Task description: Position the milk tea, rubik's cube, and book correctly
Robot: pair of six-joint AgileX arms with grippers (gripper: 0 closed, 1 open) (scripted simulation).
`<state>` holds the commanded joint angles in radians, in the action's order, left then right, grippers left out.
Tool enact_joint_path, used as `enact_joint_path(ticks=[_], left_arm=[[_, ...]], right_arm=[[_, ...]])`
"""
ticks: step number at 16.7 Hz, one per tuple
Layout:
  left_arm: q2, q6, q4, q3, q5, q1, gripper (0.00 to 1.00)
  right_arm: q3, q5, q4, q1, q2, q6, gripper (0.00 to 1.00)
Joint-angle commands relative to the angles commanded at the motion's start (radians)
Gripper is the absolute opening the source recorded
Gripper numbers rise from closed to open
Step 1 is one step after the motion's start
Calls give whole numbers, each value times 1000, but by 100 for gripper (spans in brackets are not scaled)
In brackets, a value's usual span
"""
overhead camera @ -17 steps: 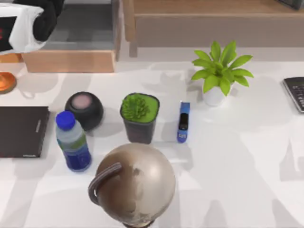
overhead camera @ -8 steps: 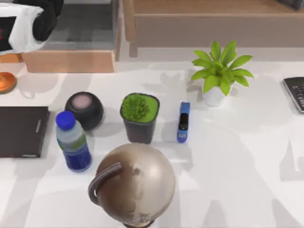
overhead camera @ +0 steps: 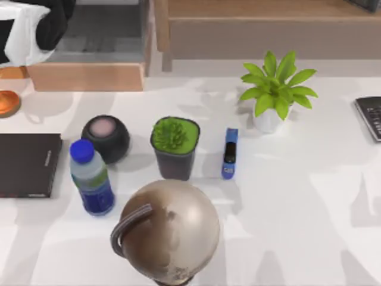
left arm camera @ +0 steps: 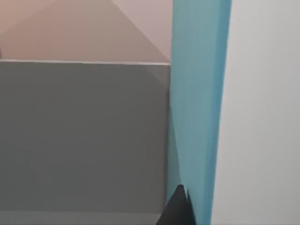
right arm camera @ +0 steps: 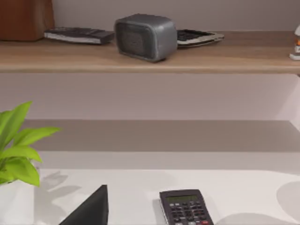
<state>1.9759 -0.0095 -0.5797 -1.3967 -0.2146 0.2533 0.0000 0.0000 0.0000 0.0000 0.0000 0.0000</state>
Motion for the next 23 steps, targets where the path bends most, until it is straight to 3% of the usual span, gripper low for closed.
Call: enact_joint_path(ticks=[5, 10, 18, 21, 23], left_arm=[[-102, 151, -77, 37, 83, -35, 0], [-312, 540, -223, 195, 248, -86, 0], [-561, 1308, -298, 804, 551, -201, 0], [-570, 1511, -277, 1023, 589, -294, 0], [-553, 1607, -262, 1119, 571, -380, 0]], right_arm=[[0, 0, 0, 0, 0, 0, 100], [0, 0, 0, 0, 0, 0, 100], [0, 0, 0, 0, 0, 0, 100], [0, 0, 0, 0, 0, 0, 100], [0, 0, 0, 0, 0, 0, 100]])
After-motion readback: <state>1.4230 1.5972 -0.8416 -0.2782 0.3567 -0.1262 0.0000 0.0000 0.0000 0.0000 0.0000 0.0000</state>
